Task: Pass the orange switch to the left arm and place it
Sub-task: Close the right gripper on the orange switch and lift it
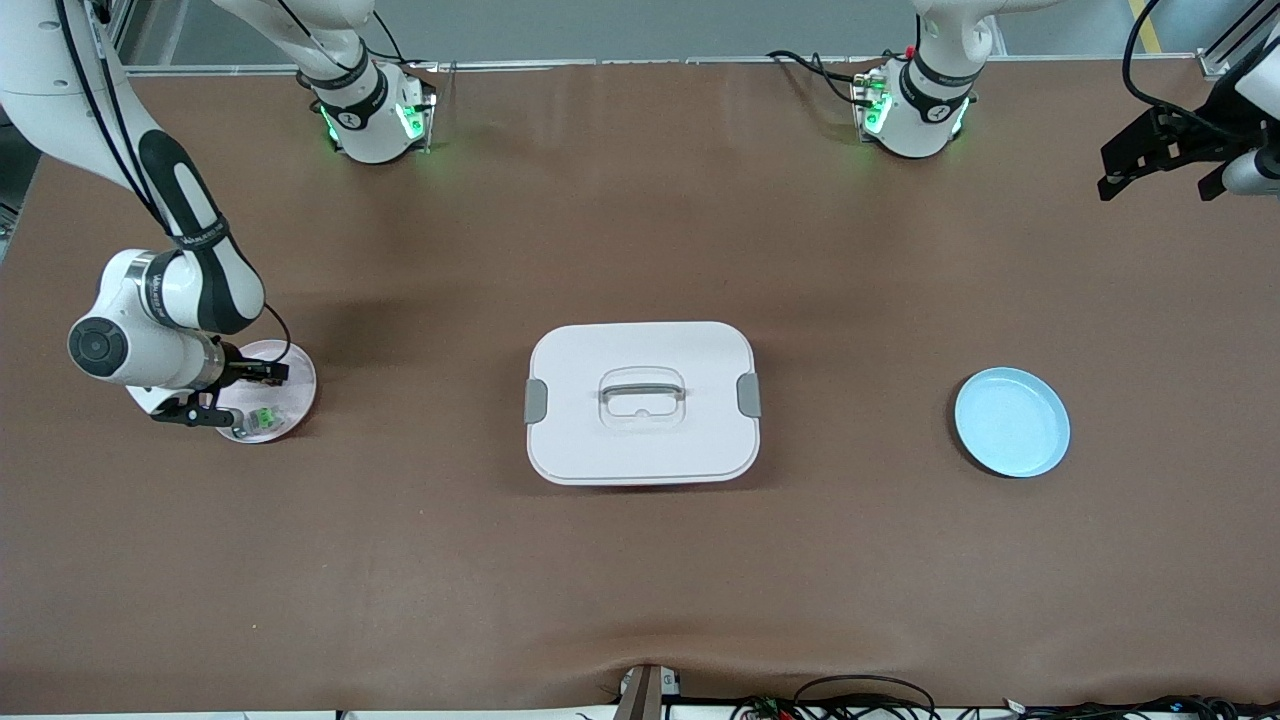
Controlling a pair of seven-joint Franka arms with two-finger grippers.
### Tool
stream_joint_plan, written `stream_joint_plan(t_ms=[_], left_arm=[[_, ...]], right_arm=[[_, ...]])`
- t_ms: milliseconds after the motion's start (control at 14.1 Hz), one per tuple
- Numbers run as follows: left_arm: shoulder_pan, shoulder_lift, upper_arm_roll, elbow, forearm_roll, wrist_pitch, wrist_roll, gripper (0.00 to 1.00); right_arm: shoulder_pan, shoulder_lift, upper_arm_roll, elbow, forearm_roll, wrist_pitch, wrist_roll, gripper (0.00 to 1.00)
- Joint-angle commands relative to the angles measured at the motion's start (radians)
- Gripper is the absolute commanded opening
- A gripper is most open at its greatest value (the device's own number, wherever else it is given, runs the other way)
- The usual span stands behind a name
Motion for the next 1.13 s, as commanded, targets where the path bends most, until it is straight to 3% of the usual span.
stream_joint_plan(t_ms=[0,142,354,637,850,1062], left_arm=[[0.002,0.004,-0.005,0.02,0.018,-0.014,0.013,1.0],[0.004,0.004,-0.004,0.02,0.018,-0.014,0.016,1.0],[0.004,0.005,-0.004,0.02,0.018,-0.014,0.016,1.0],[0.004,0.007,-0.004,0.02,0.018,-0.014,0.016,1.0],[0.004,0.007,-0.004,0.02,0.018,-0.014,0.01,1.0],[0.004,0.005,-0.001,0.02,0.017,-0.014,0.016,1.0]], right_arm=[[-0.017,0.001,0.012,-0.004,-0.024,-0.004,-0.004,0.48],[-0.017,-0.001,0.012,-0.004,-0.022,-0.007,-0.013,0.32],[-0.017,-0.005,0.012,-0.003,-0.022,-0.022,-0.044,0.31],[-0.019,-0.051,0.017,0.022,-0.013,-0.142,-0.044,0.31],[-0.011,-0.087,0.024,0.116,-0.009,-0.341,-0.042,0.31],[0.006,-0.09,0.03,0.296,0.037,-0.615,-0.042,0.31]])
